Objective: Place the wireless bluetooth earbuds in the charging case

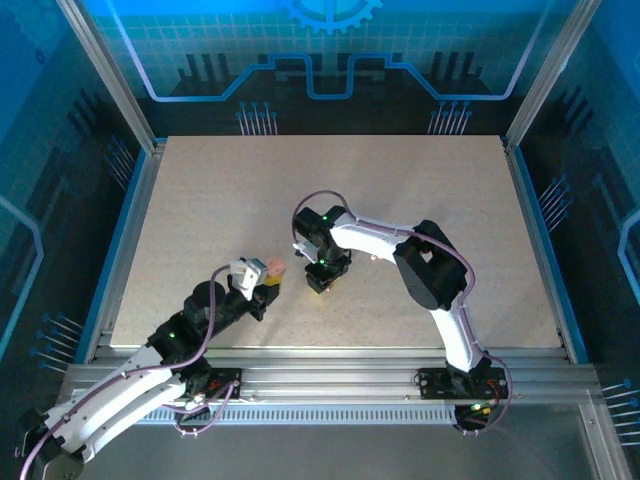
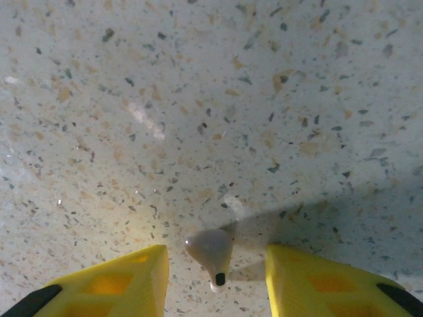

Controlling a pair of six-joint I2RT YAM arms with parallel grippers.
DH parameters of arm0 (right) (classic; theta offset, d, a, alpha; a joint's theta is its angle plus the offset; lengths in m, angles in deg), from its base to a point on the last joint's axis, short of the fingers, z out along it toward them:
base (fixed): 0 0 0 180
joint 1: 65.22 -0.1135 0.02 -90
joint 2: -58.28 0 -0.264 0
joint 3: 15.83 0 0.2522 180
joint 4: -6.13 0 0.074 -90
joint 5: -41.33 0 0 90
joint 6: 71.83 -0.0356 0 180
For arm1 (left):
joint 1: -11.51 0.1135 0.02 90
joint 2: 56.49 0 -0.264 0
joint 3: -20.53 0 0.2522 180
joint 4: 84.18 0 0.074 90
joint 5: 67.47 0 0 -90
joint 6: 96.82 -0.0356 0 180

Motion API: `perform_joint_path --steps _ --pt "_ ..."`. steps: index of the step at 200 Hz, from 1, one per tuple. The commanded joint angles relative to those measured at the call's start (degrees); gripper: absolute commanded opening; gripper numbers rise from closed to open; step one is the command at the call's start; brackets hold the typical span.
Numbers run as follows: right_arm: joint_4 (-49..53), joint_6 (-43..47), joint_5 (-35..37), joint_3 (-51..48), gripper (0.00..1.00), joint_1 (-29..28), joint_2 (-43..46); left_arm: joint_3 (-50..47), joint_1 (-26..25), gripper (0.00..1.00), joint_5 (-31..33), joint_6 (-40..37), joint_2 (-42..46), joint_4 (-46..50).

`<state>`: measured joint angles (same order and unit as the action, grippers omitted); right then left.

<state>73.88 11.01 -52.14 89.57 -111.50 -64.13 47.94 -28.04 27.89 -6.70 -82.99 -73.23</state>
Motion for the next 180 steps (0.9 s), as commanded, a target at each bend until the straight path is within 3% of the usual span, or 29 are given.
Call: perform_joint_path --steps 1,84,180 --pt "0.5 -1.3 2.0 0.8 0.41 -1.1 -0.9 -0.7 -0.2 0.15 0.8 0.8 0.6 -0.2" --pt "-1.8 -3.4 7.0 -0.3 0.27 -2.2 0.3 -1.1 -0.2 0.15 0.8 0.5 0.4 -0.8" --pt "-9.4 -9.2 8.1 -9.7 0.24 -1.1 8.6 -0.5 -0.2 0.16 -0.3 0.6 -4.6 -3.7"
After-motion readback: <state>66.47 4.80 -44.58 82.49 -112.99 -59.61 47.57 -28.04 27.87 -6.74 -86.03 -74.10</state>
